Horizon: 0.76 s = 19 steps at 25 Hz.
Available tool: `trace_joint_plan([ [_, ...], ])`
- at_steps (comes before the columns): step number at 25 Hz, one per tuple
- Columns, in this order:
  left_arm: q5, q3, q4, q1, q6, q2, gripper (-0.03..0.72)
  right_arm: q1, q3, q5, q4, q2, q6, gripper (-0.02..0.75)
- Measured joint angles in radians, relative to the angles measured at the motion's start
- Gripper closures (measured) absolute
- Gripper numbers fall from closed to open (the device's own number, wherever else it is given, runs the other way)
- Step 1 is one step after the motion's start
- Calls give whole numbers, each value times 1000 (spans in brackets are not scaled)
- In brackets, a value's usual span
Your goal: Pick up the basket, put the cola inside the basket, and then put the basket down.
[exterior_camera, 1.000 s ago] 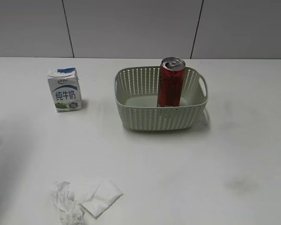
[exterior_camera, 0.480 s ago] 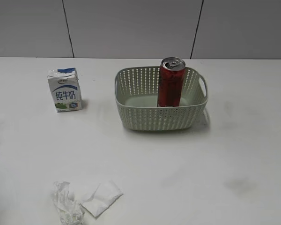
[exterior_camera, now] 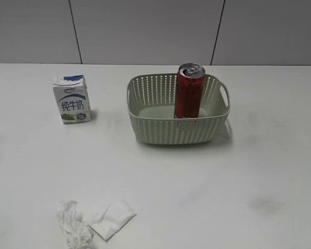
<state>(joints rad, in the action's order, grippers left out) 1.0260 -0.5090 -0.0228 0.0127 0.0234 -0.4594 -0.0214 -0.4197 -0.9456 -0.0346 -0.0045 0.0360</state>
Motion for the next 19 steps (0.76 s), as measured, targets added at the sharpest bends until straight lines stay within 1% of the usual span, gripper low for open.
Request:
trace_joint_plan([
  [10, 1, 4, 0, 0, -1, 324, 100, 0, 0, 0, 0, 0, 0, 147],
  [19, 4, 4, 0, 0, -2, 459, 100, 0, 1, 0, 0, 0, 0, 146],
])
